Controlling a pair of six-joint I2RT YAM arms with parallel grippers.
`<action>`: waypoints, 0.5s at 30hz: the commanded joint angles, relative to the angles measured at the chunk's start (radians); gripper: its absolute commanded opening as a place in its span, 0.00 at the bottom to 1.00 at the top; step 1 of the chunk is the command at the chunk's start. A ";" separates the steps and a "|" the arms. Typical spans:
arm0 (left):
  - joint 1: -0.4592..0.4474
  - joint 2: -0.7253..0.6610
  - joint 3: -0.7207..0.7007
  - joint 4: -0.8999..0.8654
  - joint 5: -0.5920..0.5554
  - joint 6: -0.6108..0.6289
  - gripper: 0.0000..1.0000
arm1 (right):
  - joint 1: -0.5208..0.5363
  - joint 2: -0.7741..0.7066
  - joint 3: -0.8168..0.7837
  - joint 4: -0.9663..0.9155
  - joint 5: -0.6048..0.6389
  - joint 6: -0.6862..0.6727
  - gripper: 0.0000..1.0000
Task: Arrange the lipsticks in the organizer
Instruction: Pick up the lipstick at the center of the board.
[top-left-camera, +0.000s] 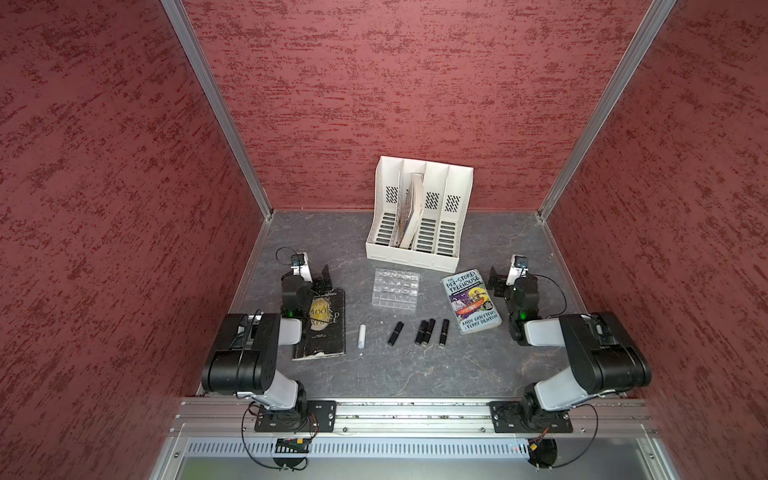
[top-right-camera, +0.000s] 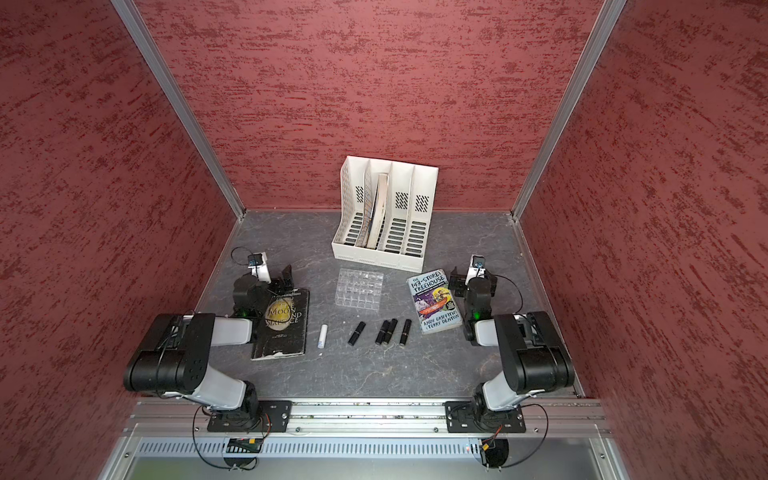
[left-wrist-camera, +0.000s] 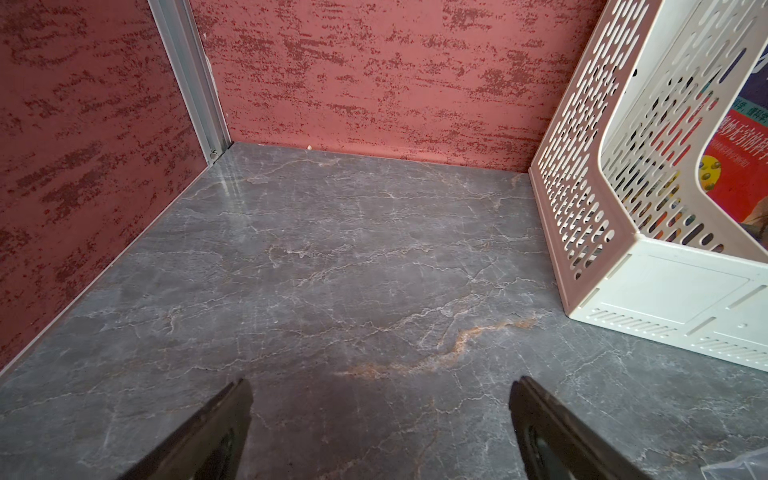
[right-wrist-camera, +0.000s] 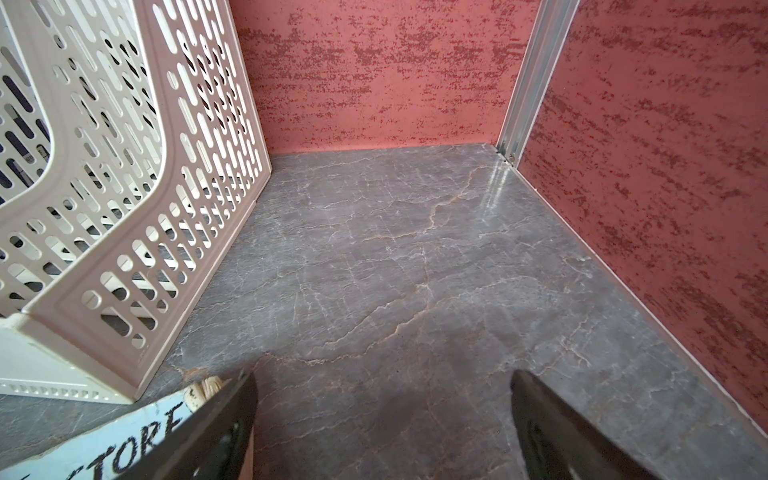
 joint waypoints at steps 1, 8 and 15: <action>0.004 -0.002 0.014 0.009 0.014 0.010 1.00 | -0.013 -0.008 0.015 0.014 -0.011 0.007 0.99; 0.006 -0.002 0.016 0.007 0.017 0.009 1.00 | -0.013 -0.007 0.019 0.007 -0.010 0.006 0.99; -0.089 -0.201 0.064 -0.233 -0.145 0.061 1.00 | 0.060 -0.225 0.133 -0.395 0.060 -0.005 0.99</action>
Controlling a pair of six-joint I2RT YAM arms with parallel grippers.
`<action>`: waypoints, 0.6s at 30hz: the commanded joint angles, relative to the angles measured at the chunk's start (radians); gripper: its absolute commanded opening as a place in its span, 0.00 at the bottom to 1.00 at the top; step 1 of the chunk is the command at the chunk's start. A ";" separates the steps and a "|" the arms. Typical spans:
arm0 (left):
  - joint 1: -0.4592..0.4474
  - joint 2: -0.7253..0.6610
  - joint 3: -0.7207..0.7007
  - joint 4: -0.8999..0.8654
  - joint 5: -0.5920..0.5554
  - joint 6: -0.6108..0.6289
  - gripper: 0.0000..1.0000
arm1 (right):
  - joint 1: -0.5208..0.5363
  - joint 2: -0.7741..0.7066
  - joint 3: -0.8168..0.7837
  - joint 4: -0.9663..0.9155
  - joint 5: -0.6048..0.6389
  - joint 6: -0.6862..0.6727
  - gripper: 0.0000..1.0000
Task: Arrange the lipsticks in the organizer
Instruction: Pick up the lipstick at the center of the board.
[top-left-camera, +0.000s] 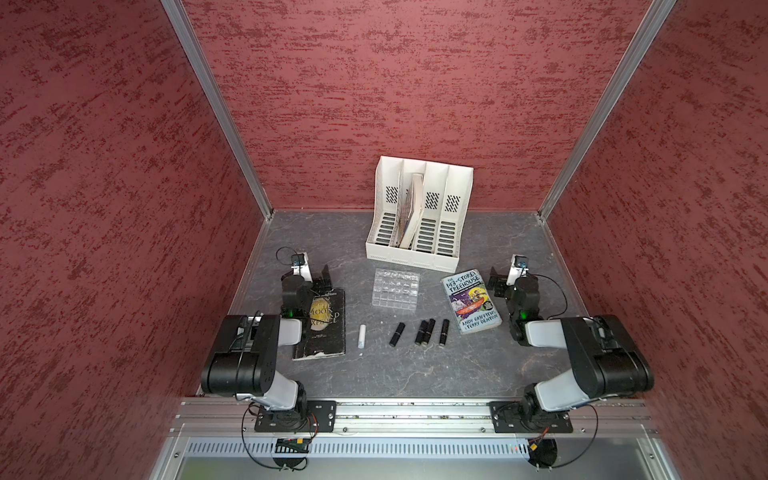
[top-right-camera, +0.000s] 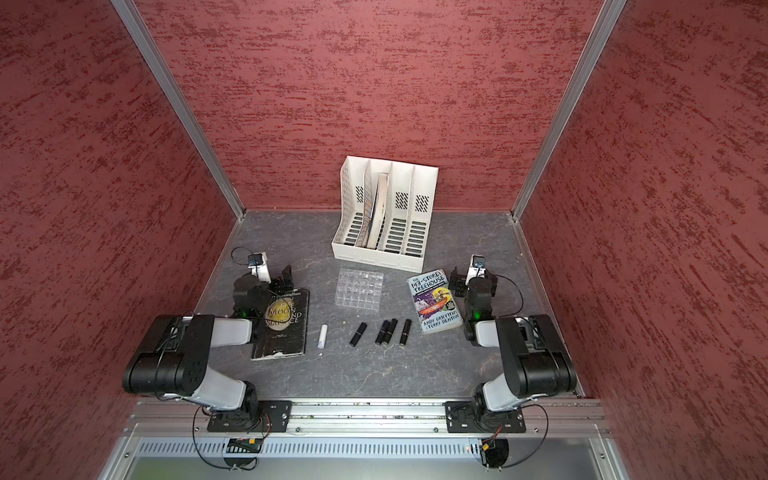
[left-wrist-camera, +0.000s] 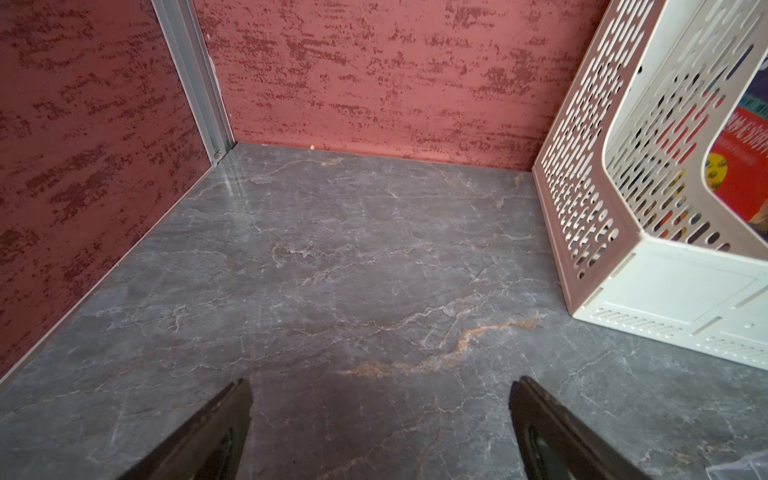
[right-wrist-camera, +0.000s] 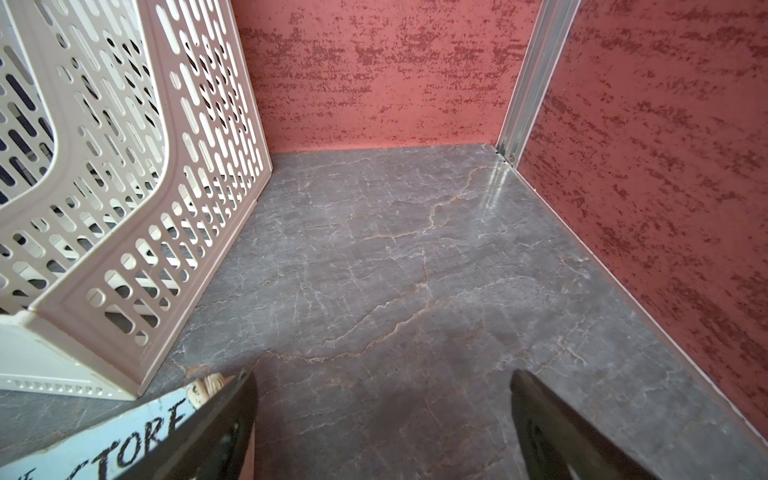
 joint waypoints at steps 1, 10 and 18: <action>-0.079 -0.170 0.068 -0.199 -0.151 0.052 1.00 | 0.044 -0.167 0.145 -0.370 0.080 0.065 0.99; -0.212 -0.527 0.244 -0.899 -0.421 -0.289 1.00 | 0.103 -0.374 0.495 -1.257 0.012 0.538 0.99; -0.042 -0.604 0.360 -1.212 0.088 -0.451 1.00 | 0.175 -0.363 0.501 -1.269 -0.217 0.629 0.73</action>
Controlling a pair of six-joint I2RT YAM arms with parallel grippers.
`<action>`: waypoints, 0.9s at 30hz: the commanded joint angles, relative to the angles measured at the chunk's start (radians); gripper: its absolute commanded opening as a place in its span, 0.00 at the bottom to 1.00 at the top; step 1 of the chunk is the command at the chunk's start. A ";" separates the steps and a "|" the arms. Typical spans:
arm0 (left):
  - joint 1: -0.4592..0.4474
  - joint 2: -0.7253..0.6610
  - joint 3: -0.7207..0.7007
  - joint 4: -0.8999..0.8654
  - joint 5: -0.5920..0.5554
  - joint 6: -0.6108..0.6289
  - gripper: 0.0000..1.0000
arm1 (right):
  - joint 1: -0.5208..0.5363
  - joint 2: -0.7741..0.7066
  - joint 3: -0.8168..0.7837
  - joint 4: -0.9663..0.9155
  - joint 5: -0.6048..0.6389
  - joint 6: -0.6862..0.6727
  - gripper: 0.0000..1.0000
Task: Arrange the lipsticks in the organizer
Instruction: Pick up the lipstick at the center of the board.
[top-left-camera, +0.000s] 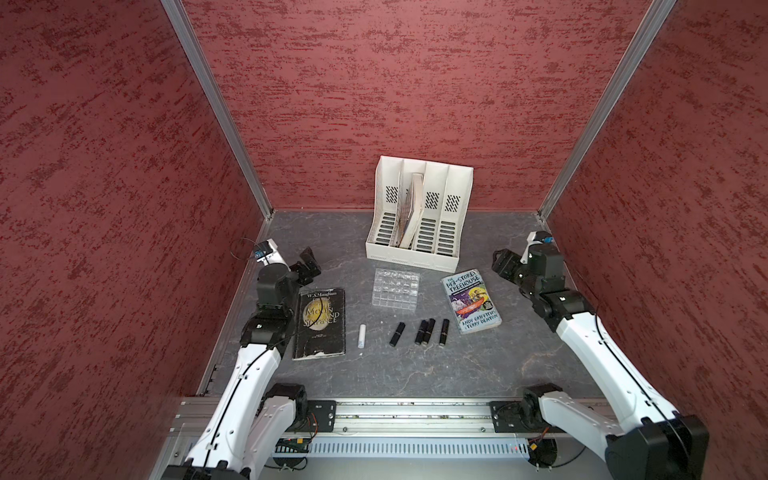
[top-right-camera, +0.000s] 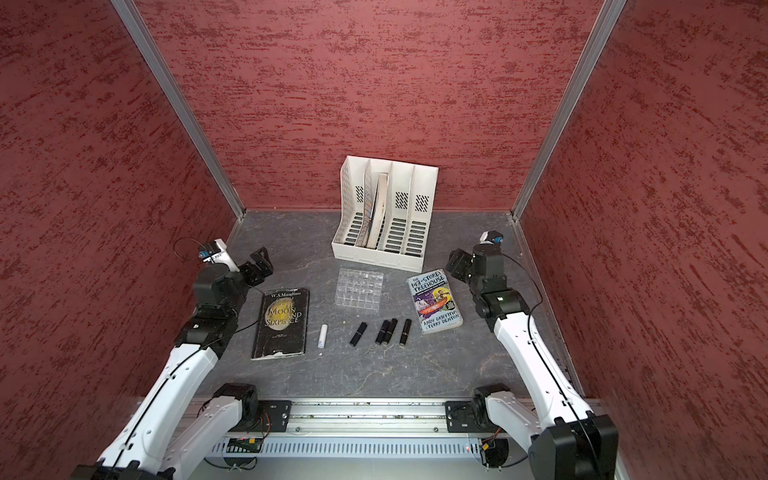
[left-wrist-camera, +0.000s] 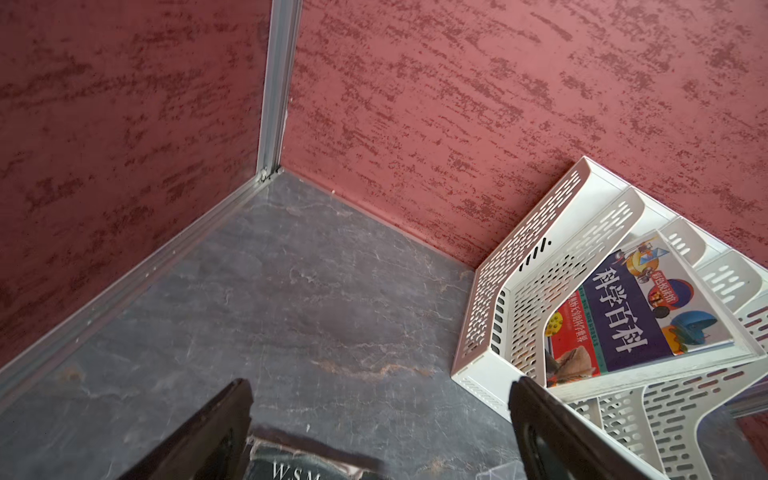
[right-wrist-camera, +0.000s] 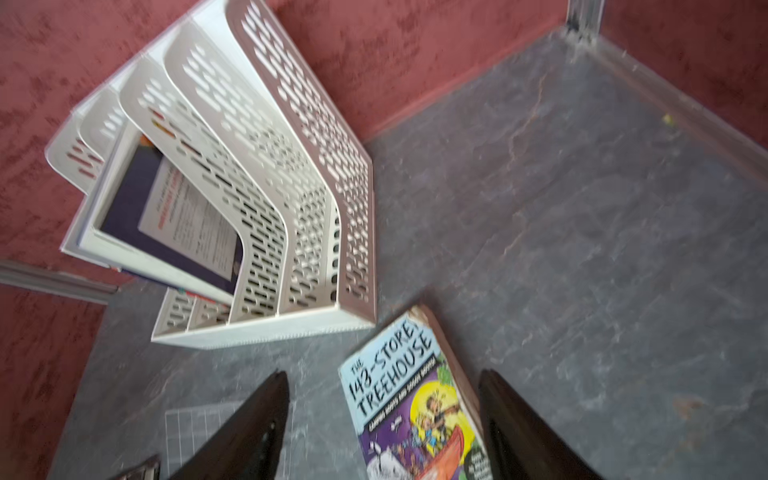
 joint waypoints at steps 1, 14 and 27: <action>-0.057 0.065 0.086 -0.276 0.109 -0.005 1.00 | 0.107 0.036 0.019 -0.105 -0.003 0.068 0.73; -0.748 0.301 0.173 -0.739 -0.281 -0.371 0.98 | 0.653 0.309 0.233 -0.145 0.216 0.076 0.55; -0.612 0.354 0.040 -0.551 0.204 -0.317 0.61 | 0.727 0.395 0.241 -0.095 0.183 0.089 0.34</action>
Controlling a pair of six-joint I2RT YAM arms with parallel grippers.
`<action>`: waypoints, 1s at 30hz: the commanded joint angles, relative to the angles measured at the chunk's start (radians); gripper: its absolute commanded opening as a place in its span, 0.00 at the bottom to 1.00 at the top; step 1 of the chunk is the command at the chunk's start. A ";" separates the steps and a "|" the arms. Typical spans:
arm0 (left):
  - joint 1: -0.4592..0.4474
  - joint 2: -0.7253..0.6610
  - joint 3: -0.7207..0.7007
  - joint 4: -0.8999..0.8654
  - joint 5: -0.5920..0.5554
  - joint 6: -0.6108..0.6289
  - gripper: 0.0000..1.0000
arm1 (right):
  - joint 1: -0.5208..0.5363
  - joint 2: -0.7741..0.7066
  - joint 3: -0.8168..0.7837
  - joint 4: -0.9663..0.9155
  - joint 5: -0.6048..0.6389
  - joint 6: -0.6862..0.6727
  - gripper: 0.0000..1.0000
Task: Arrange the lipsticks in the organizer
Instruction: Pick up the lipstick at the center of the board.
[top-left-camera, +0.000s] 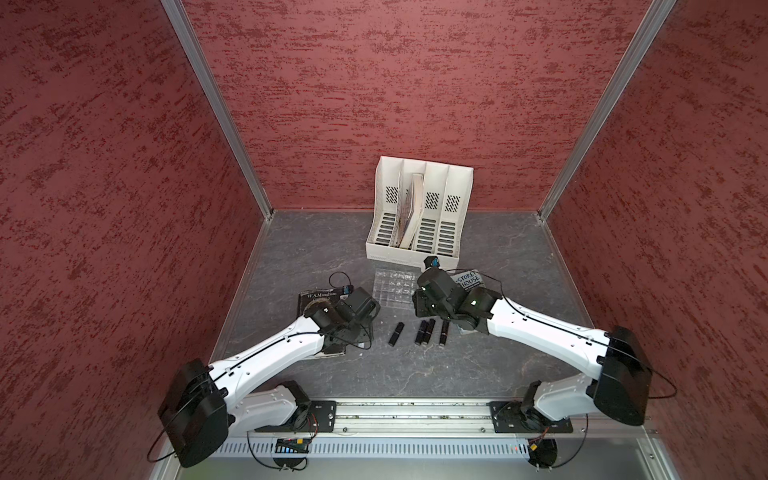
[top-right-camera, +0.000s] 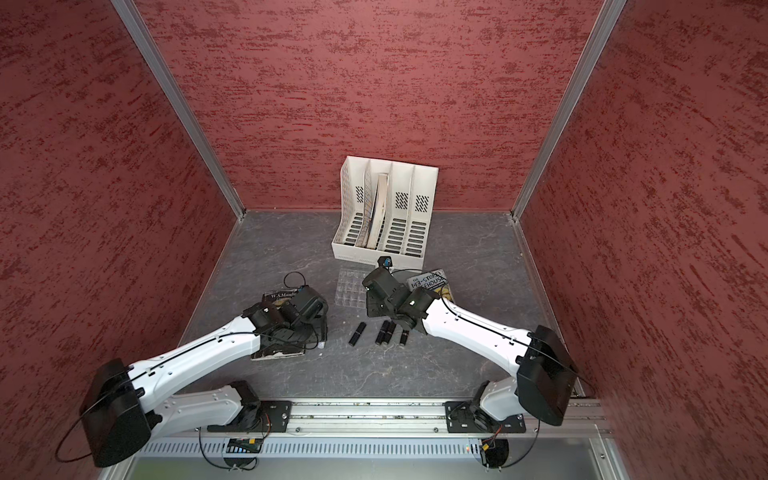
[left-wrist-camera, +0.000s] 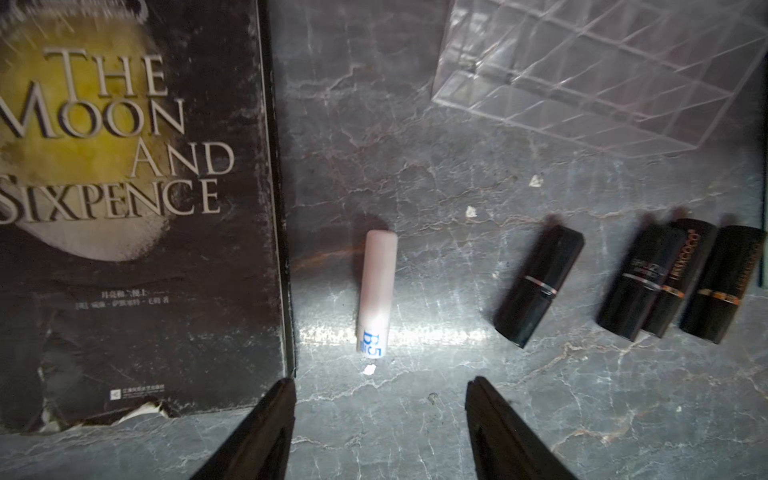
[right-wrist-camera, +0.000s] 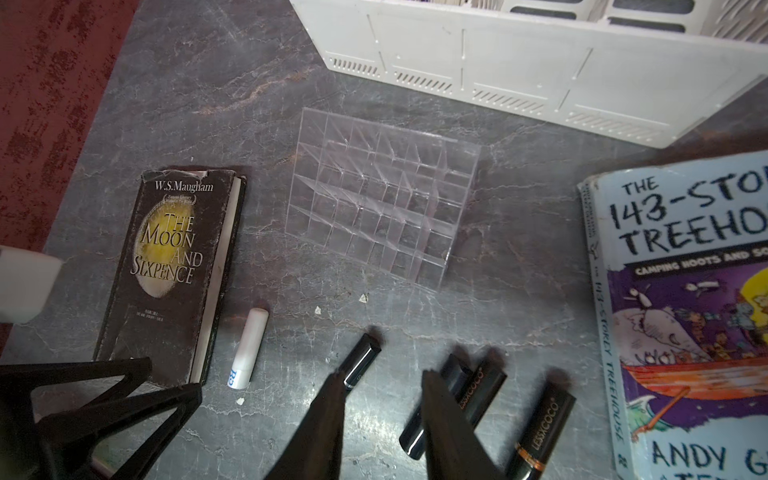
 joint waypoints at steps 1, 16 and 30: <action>0.072 0.005 -0.042 0.097 0.196 0.030 0.60 | 0.008 0.036 0.028 0.027 0.016 0.003 0.33; 0.050 0.235 0.064 0.050 0.059 0.082 0.54 | 0.008 0.092 0.028 0.049 -0.004 -0.019 0.30; 0.055 0.283 0.055 0.082 0.094 0.101 0.39 | 0.009 0.099 0.017 0.060 -0.012 -0.004 0.27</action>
